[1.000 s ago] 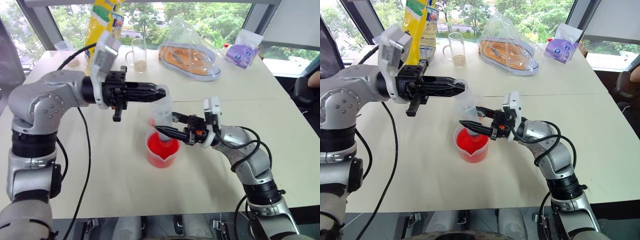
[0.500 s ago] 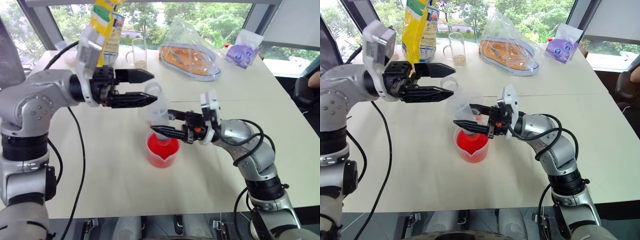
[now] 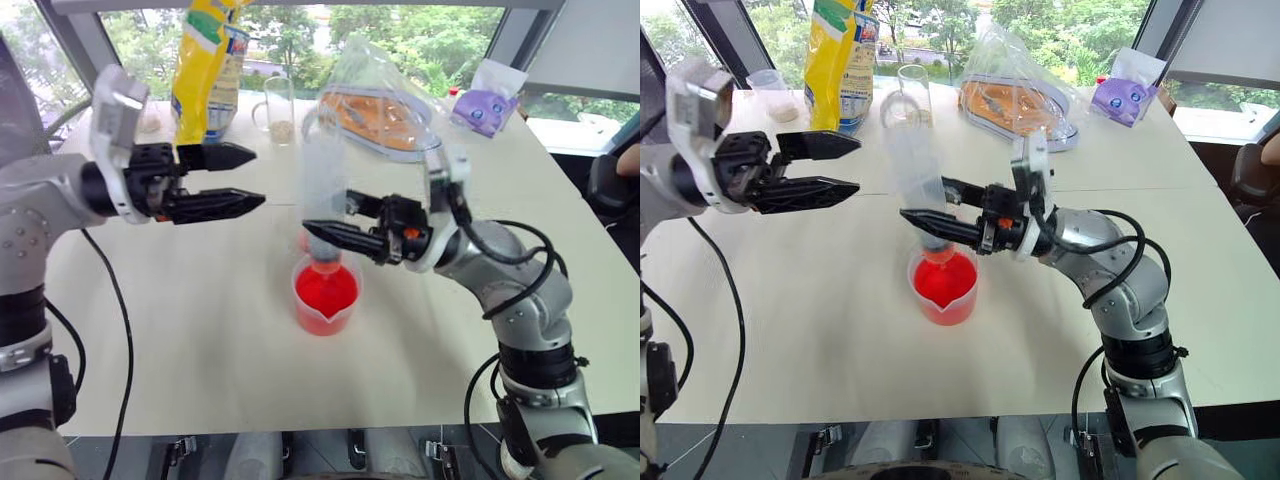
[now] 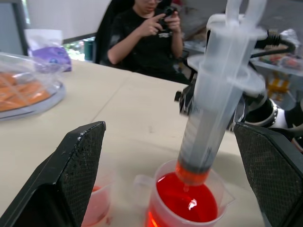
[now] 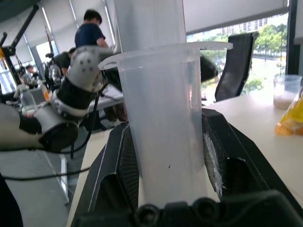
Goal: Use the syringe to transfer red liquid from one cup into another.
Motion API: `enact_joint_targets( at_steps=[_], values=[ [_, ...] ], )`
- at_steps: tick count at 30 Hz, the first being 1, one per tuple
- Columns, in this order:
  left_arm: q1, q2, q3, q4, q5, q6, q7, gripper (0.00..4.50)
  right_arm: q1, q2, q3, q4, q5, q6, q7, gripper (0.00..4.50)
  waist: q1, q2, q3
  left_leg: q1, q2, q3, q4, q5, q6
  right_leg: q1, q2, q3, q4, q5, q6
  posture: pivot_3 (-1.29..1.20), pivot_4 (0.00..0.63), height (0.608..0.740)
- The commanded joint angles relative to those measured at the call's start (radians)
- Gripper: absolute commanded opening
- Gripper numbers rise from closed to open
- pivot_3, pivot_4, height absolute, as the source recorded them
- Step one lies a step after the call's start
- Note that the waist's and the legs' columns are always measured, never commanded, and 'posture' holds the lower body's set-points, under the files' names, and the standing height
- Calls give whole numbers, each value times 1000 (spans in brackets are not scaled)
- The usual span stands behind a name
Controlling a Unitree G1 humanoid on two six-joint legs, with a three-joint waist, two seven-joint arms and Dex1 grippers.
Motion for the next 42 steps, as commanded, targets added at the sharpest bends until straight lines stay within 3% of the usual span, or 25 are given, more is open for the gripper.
enact_joint_targets(
  at_steps=[1,7,16,28,39,42],
  values=[
    [9,14,46,12,24,-41,18,4417,-178,6,-103,166,54,10,-42,1501,-3,0,0,0,0,0,0,0,0,0,0,0,0,0,0,0,150,740],
    [25,0,46,4,33,-67,37,4417,-367,60,-51,522,-121,-173,70,1501,-2,0,0,0,1,0,-2,0,0,-1,1,0,0,0,-1,0,150,740],
    [-6,-17,55,-7,23,-74,86,4417,-380,174,9,853,-330,-471,198,1501,-3,0,0,-1,0,2,-2,0,0,-1,0,1,-1,0,0,0,150,740],
    [-253,-189,-33,138,102,-163,161,4417,-304,208,43,874,-444,-580,249,1501,-5,0,0,-1,0,2,-1,0,0,-1,0,1,0,0,0,0,150,740],
    [-321,-316,-106,285,241,-263,186,4417,-294,218,38,869,-468,-585,249,1501,-6,0,0,-1,0,2,-1,0,-1,-1,0,1,1,0,0,0,150,740],
    [-328,-339,-115,310,261,-276,182,3575,-294,218,38,866,-470,-583,252,1501,-6,0,0,-1,0,2,-1,0,-1,-1,0,1,1,0,0,0,150,740]
  ],
)
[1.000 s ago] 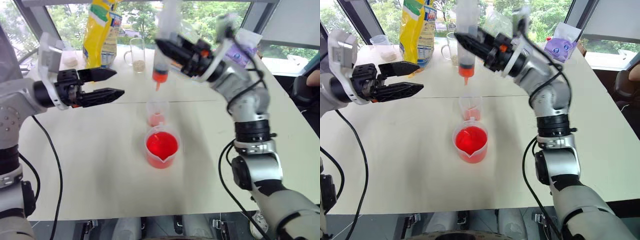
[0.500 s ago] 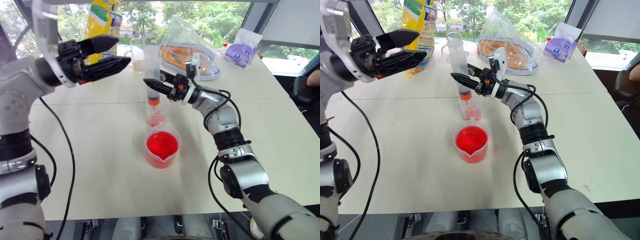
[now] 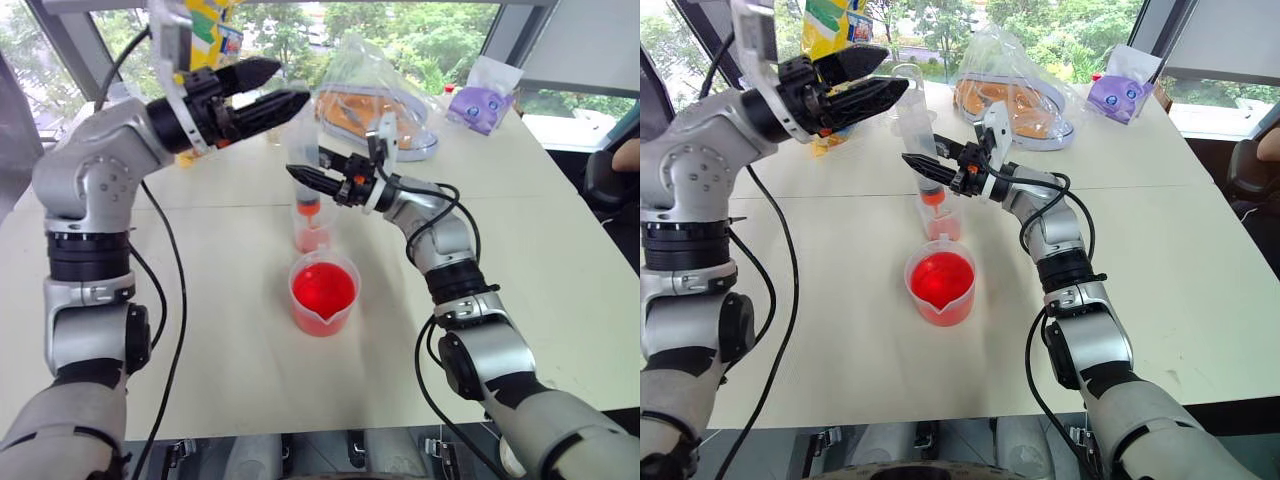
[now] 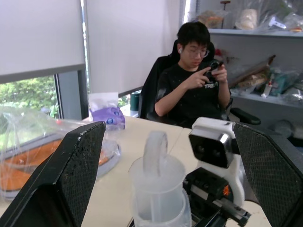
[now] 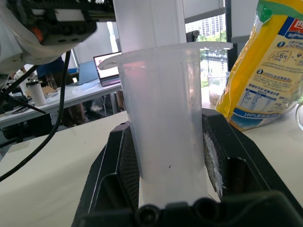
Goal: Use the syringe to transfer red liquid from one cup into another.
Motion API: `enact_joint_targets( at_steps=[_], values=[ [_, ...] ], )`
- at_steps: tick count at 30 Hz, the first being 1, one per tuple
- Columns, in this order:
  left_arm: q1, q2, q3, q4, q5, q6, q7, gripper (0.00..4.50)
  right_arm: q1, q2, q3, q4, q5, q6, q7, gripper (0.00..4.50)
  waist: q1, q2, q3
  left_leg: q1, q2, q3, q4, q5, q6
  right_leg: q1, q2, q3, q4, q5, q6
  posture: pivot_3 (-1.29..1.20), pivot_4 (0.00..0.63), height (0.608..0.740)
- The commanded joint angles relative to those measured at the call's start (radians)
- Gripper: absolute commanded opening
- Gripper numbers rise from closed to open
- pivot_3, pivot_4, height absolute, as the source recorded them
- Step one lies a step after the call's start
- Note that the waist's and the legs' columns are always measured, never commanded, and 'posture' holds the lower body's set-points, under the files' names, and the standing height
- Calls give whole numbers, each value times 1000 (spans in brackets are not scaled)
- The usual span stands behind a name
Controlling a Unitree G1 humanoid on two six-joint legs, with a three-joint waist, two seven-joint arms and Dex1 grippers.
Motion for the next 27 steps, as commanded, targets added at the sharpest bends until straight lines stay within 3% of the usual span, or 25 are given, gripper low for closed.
enact_joint_targets(
  at_steps=[1,7,27],
  values=[
    [-32,-17,-4,6,21,-29,-9,3099,-14,8,-12,-43,6,-14,4,1501,1,0,0,0,0,0,0,0,0,0,0,0,0,0,0,0,150,740],
    [-31,-35,-17,28,53,-46,-26,78,-16,7,-12,-44,5,-11,6,1501,1,0,0,0,0,0,0,0,0,0,0,0,0,0,0,0,150,740],
    [86,-53,-105,18,153,-118,-113,24,-63,-18,-67,-138,49,73,-27,1501,1,0,0,0,0,0,0,0,0,0,0,0,0,0,0,0,150,740]
  ],
)
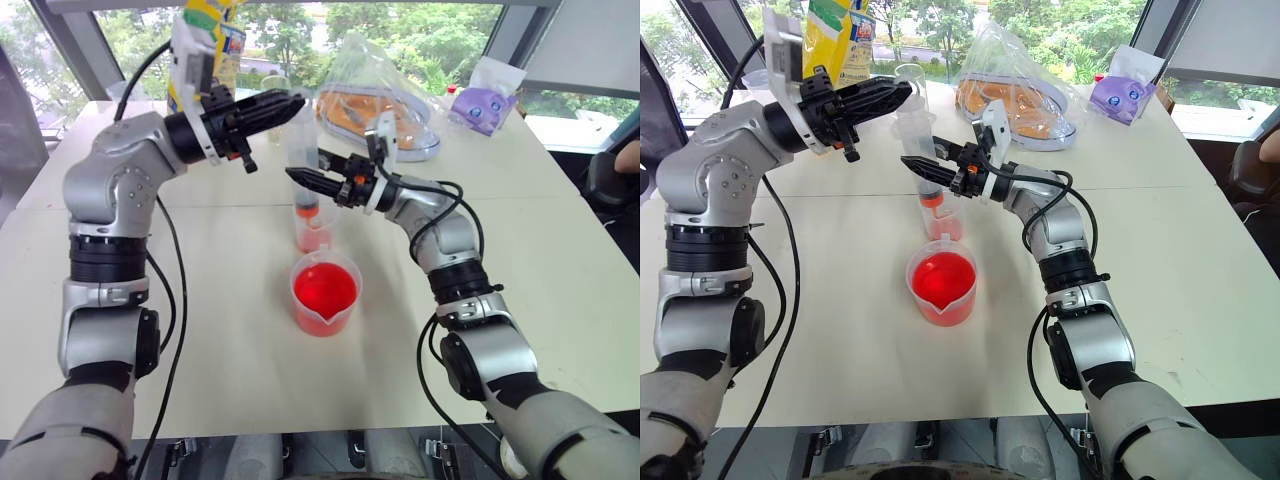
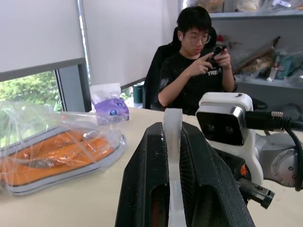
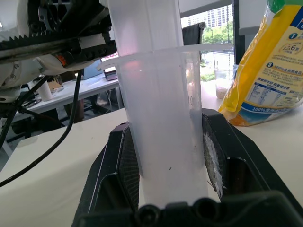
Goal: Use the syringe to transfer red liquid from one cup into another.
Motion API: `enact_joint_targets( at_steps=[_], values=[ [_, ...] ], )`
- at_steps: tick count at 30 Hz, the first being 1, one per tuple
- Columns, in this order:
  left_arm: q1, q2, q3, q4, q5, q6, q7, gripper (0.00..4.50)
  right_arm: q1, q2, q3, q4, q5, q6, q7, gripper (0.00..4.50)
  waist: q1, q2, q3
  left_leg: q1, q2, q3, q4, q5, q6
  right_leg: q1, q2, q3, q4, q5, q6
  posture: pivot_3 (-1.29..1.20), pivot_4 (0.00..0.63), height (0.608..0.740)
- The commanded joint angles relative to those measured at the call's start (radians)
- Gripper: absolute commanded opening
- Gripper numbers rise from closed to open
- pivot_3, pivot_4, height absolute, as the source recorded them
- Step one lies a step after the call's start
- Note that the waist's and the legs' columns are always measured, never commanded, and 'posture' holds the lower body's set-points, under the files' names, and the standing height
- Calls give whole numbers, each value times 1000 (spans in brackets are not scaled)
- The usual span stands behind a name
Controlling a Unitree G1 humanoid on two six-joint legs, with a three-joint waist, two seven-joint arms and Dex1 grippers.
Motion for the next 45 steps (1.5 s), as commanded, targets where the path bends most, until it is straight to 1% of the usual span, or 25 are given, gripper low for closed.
enact_joint_targets(
  at_steps=[1,17,20,24,26,27,28,33,34,36,40,42,45],
  values=[
    [52,-11,-65,-10,38,-7,-33,24,-74,-6,-71,-79,53,-17,-28,1501,0,0,0,0,0,0,0,0,0,0,0,0,0,0,0,0,150,740],
    [123,-34,-96,-46,71,-32,-38,24,-137,-38,-113,-35,61,-23,-45,1501,0,0,0,0,0,0,0,0,0,0,0,0,0,0,0,0,150,740],
    [101,-37,-81,-40,68,-19,-24,24,-117,-34,-97,-25,47,-28,-36,1501,0,0,0,0,0,0,0,0,0,0,0,0,0,0,0,0,150,740],
    [55,-46,-31,-16,38,5,7,24,-80,-23,-73,-33,35,-27,-24,1501,1,0,0,0,0,0,0,0,0,0,0,0,0,0,0,0,150,740],
    [33,-48,-5,-6,24,19,23,861,-66,-20,-63,-37,30,-27,-20,1501,1,0,0,0,0,0,0,0,0,0,0,0,0,0,0,0,150,740],
    [24,-48,8,-4,17,25,30,1166,-60,-18,-59,-39,28,-26,-20,1501,1,0,0,0,0,0,0,0,0,0,0,0,0,0,0,0,150,740],
    [14,-47,24,-3,4,36,37,1569,-53,-17,-56,-40,26,-25,-18,1501,1,0,0,0,0,0,0,0,0,0,0,0,0,0,0,0,150,740],
    [-21,-35,87,-4,-33,48,74,4162,-33,-13,-45,-47,16,-26,-13,1501,-2,0,0,0,0,0,0,0,0,0,0,0,0,0,0,0,150,740],
    [-24,-32,93,-5,-36,46,77,4452,-31,-13,-44,-49,16,-25,-13,1501,-3,0,0,0,0,0,0,0,0,0,0,0,0,0,0,0,150,740],
    [-34,-26,122,-4,-53,49,93,4452,-28,-13,-43,-51,16,-23,-12,1501,-2,0,0,0,0,0,0,0,0,0,0,0,0,0,0,0,150,740],
    [-34,17,206,-45,-127,91,111,4452,-22,-14,-41,-56,17,-16,-12,1501,-3,0,0,0,0,0,0,0,0,0,0,0,0,0,0,0,150,740],
    [-21,36,240,-77,-181,141,123,4452,-21,-15,-41,-58,17,-11,-14,1501,-2,0,0,0,0,-1,0,0,0,0,0,0,0,0,0,0,150,740],
    [71,99,250,-171,-218,200,106,4452,-27,-20,-49,-78,28,23,-26,1501,-3,0,0,0,0,0,0,0,0,0,-1,0,0,0,0,0,150,740]
  ],
)
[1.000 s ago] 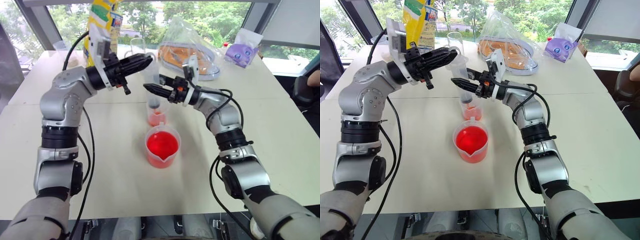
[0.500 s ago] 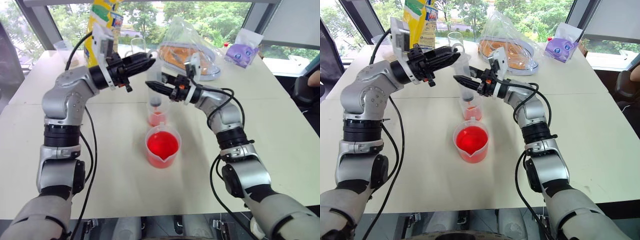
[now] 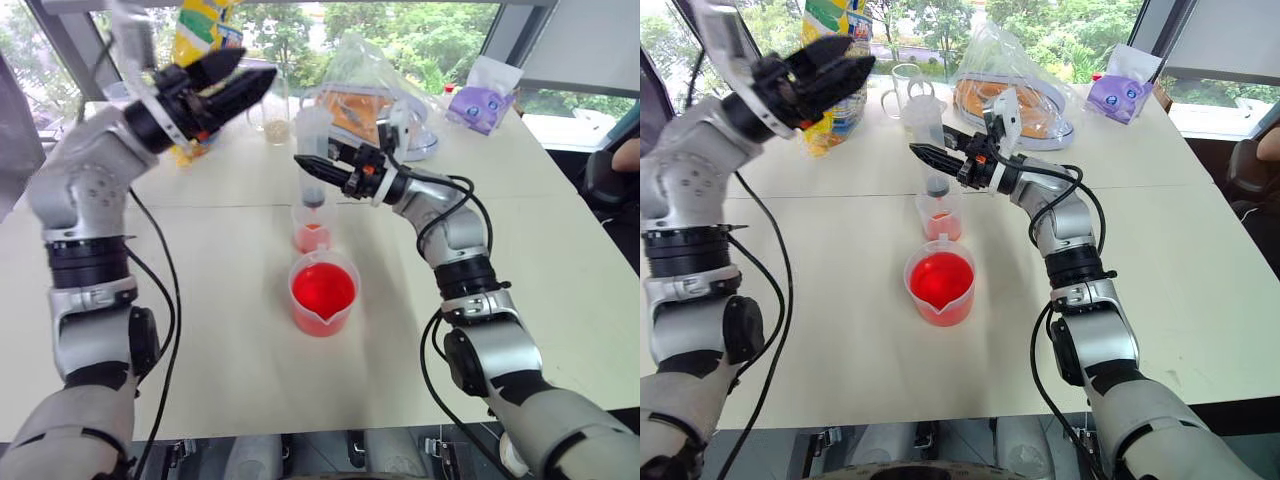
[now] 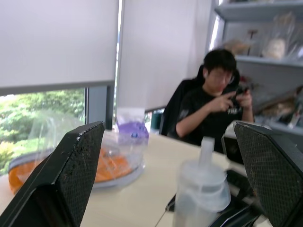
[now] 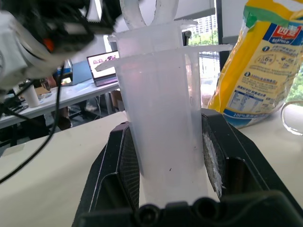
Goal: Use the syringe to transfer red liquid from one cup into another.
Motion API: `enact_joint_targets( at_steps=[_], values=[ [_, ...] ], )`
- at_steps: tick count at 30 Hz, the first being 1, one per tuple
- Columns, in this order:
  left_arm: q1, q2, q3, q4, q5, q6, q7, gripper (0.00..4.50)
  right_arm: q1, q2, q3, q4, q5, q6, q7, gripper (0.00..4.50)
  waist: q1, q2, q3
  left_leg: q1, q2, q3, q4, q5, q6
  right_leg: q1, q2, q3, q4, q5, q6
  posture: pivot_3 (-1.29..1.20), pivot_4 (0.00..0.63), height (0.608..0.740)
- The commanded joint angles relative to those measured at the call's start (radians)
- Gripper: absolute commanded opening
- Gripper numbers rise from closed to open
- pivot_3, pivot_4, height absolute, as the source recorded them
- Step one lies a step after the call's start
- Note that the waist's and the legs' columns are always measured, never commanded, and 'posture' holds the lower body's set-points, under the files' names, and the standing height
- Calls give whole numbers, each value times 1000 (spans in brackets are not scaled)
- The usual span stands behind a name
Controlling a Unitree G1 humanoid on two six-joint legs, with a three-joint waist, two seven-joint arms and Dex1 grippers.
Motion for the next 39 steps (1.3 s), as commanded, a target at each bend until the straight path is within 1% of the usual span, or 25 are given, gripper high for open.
enact_joint_targets(
  at_steps=[1,7,9,10,14,17,19,22,24,27,30,32,34,39],
  values=[
    [92,57,25,-117,-51,55,-16,4452,-24,-10,-23,-80,31,37,-14,1501,-1,0,0,0,0,0,0,0,0,0,0,0,0,0,0,0,150,740],
    [240,92,11,-200,-53,53,-20,4452,-50,-30,-45,-123,61,114,-31,1501,3,0,0,0,0,-1,0,0,0,0,-1,0,0,0,0,0,150,740],
    [269,84,6,-221,-53,45,-9,4452,-45,-40,-39,-114,52,117,-23,1501,4,0,0,0,0,-1,0,0,0,0,-1,0,0,0,0,0,150,740],
    [282,74,7,-235,-57,42,3,4452,-57,-35,-58,-105,67,142,-50,1501,4,0,0,0,0,-1,0,0,0,0,-1,0,0,0,0,0,150,740],
    [313,52,0,-270,-59,33,28,4452,-43,-54,-15,-127,19,118,-40,1501,3,0,0,0,0,-1,0,0,0,0,-2,0,0,0,-1,0,150,740],
    [340,54,-21,-288,-40,18,23,4452,-86,-74,-36,-103,11,150,-88,1501,2,0,0,0,0,-1,0,0,0,0,-1,0,0,0,-1,0,150,740],
    [366,63,-35,-305,-29,10,14,4452,-150,-108,-56,-87,6,247,-152,1501,2,1,0,0,0,0,0,0,0,0,-2,0,0,0,-1,0,150,740],
    [411,81,-55,-325,-15,-6,-9,4452,-273,-190,-85,-66,41,516,-211,1501,2,2,1,0,0,0,-1,0,0,-1,-3,0,0,0,-1,0,150,740],
    [442,95,-61,-339,-13,-16,-28,4452,-362,-261,-72,-19,28,747,-250,1501,4,2,1,0,0,0,-2,0,0,-2,-3,0,-1,0,-2,0,150,740],
    [475,105,-65,-358,-19,-19,-37,4452,-420,-343,-19,11,7,999,-269,1501,6,1,1,-1,0,-1,-3,0,0,-1,-5,-1,-3,-3,-7,0,150,740],
    [501,109,-66,-374,-19,-24,-42,4452,-394,-419,76,-60,10,1210,-257,1501,3,1,0,-1,-1,-1,-4,-1,0,-1,-8,-1,-3,-5,-10,0,150,740],
    [512,109,-68,-381,-17,-28,-40,4452,-366,-446,99,-106,22,1300,-264,1501,3,1,1,-1,-1,-1,-4,-1,1,-2,-9,0,-3,-5,-10,0,150,740],
    [520,106,-68,-385,-17,-31,-34,4452,-314,-482,152,-143,39,1396,-278,1501,3,2,1,-3,-2,-1,-4,-1,1,-4,-9,0,-3,-5,-10,0,150,740],
    [538,103,-78,-405,-19,-33,-23,4452,-166,-515,165,-177,74,1425,-369,1501,4,2,1,-5,-2,-1,-4,-1,1,-5,-9,-1,-3,-4,-10,0,150,740]
  ],
)
